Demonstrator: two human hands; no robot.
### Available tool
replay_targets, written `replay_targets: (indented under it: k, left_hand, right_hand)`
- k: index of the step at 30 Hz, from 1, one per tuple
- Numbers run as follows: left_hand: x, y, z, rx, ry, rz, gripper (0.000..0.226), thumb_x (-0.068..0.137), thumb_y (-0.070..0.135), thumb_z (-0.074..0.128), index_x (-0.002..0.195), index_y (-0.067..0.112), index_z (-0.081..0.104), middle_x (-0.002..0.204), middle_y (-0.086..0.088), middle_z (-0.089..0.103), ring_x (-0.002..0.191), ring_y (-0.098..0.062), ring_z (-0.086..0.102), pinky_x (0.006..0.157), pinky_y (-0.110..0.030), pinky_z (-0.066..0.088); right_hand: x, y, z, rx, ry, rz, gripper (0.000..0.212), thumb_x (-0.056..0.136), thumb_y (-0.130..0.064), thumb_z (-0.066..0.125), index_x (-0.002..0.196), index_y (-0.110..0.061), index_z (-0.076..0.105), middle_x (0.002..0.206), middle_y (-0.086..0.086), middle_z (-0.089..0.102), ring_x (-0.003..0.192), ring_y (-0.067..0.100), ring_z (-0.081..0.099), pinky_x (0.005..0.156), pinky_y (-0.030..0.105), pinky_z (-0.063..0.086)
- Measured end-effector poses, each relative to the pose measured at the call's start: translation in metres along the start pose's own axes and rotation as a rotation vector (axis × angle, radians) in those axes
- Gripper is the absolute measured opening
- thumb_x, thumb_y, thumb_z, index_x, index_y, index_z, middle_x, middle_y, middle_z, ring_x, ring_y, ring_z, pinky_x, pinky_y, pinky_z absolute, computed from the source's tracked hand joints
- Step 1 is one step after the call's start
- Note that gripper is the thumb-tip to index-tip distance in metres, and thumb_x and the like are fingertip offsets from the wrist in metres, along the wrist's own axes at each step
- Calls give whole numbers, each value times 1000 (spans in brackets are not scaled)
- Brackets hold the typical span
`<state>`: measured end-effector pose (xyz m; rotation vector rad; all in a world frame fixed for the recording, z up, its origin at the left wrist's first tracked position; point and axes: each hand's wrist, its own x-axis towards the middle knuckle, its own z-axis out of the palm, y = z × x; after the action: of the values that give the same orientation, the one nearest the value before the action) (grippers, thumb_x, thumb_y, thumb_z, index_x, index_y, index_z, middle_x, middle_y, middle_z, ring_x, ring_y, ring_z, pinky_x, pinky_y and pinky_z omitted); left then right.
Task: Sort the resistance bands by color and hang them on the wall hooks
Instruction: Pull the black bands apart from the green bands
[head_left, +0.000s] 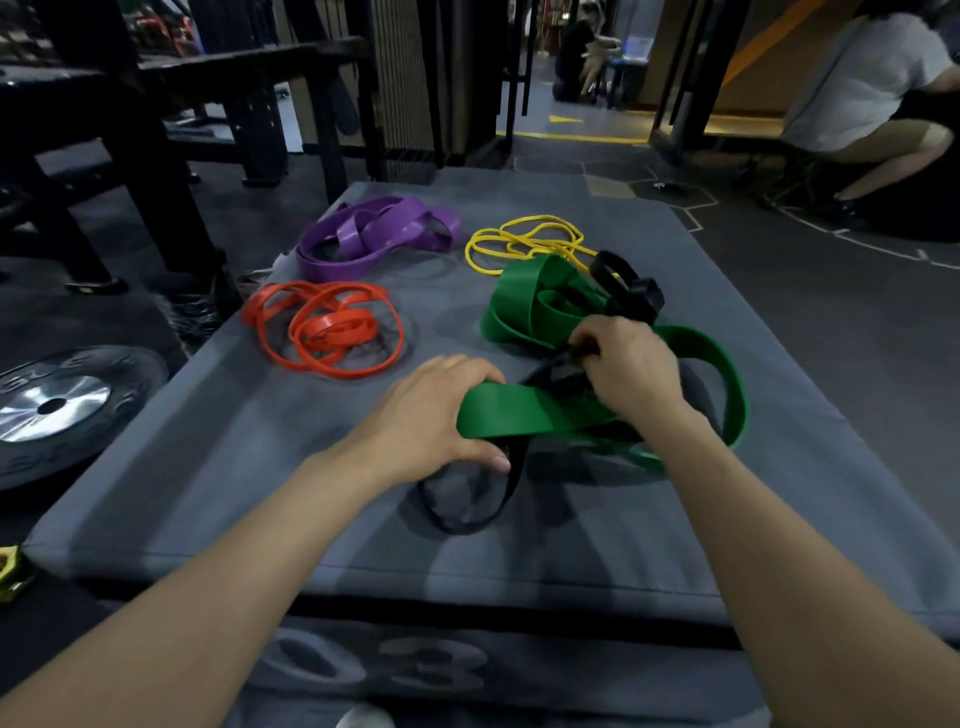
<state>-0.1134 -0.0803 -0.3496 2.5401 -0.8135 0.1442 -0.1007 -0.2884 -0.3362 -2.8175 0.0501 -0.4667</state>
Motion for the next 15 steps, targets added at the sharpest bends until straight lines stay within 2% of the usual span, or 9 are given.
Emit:
replay_targets:
  k: [5,9,11,15]
  left_hand:
    - [0,-2,-7,-12,-16,6,74,53,47,83,115,20,54,110,3,59,103,-16,51,79,-22,33]
    - [1,-6,-4,-133,-13,-88,56,63,41,81,109,19,56,95,2,61,88,-16,55,77,-27,40]
    - [2,-9,-1,-287,-20,-151,46,69,40,77,104,18,57,88,-1,63,80,-16,57,77,-29,44]
    - [7,-15,-1,-491,38,-208,28,77,35,71,98,21,59,88,0,63,76,-9,55,81,-28,47]
  right_hand:
    - [2,0,-1,9,94,168,26,91,-13,48,113,-17,62,113,13,62,97,40,58,71,36,41]
    - [4,7,0,-34,100,213,25,90,-13,50,111,-17,64,111,13,62,98,39,58,69,36,41]
    - [4,6,0,-45,2,83,24,88,-18,55,111,-17,65,109,14,64,102,37,57,73,37,45]
    - [0,-7,3,-60,-335,-129,31,88,-33,61,109,-10,63,105,15,66,103,35,58,82,38,47]
